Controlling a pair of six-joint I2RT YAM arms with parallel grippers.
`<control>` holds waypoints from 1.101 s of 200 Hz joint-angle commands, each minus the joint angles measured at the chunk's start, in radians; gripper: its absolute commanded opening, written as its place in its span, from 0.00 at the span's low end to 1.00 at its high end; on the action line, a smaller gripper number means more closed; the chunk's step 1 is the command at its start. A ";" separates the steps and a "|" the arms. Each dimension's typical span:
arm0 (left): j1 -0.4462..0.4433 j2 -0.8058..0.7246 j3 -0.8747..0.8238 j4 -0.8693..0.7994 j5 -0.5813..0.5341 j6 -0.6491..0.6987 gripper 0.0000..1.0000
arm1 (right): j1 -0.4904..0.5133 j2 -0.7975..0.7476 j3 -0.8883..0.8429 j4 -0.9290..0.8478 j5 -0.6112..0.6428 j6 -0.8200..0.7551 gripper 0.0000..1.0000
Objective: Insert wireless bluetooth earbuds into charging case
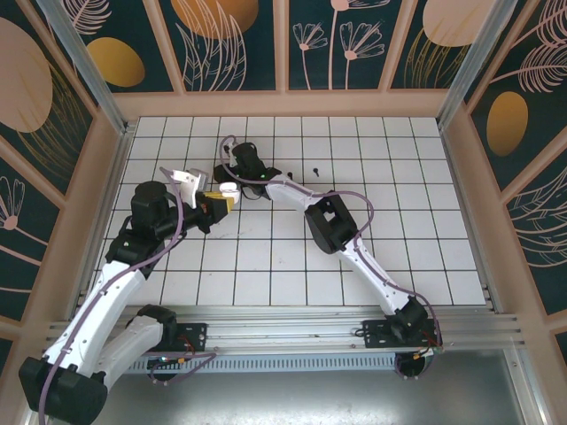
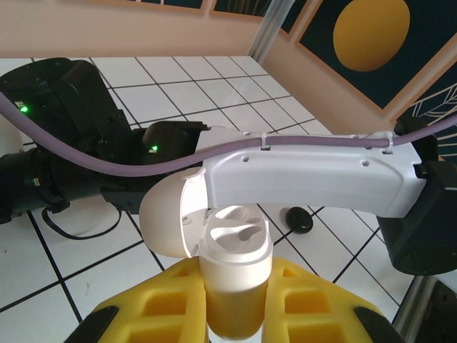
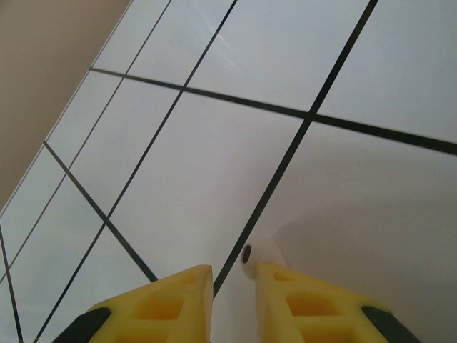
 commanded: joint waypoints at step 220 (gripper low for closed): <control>0.006 -0.072 -0.011 0.002 -0.042 -0.066 0.13 | 0.032 0.005 0.080 -0.099 0.173 -0.022 0.45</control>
